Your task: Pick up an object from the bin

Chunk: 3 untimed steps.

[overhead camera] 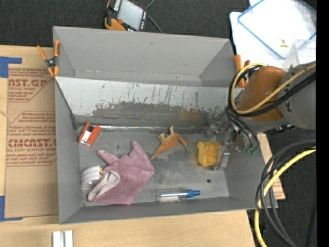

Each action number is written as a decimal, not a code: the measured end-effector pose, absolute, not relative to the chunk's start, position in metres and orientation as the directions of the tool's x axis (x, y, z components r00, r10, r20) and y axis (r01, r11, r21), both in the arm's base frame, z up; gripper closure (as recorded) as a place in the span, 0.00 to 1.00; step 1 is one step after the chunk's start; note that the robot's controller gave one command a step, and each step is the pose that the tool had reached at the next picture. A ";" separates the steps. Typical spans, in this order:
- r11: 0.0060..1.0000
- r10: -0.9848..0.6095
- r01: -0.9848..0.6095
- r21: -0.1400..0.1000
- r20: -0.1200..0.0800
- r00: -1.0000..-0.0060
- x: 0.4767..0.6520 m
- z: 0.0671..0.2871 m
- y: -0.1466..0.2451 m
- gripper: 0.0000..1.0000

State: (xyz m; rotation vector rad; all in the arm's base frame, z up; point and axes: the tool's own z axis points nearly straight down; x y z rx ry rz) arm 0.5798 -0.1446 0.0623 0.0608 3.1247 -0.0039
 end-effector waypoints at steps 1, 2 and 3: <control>0.994 0.106 0.106 0.001 -0.010 -0.994 0.567 0.069 -0.138 1.00; 0.994 0.106 0.106 0.001 -0.010 -0.994 0.567 0.069 -0.138 1.00; 0.994 0.106 0.106 0.002 -0.003 -0.994 0.565 0.081 -0.137 1.00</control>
Offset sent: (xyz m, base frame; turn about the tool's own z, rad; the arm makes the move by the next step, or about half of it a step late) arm 0.0000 0.0000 0.0000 0.0000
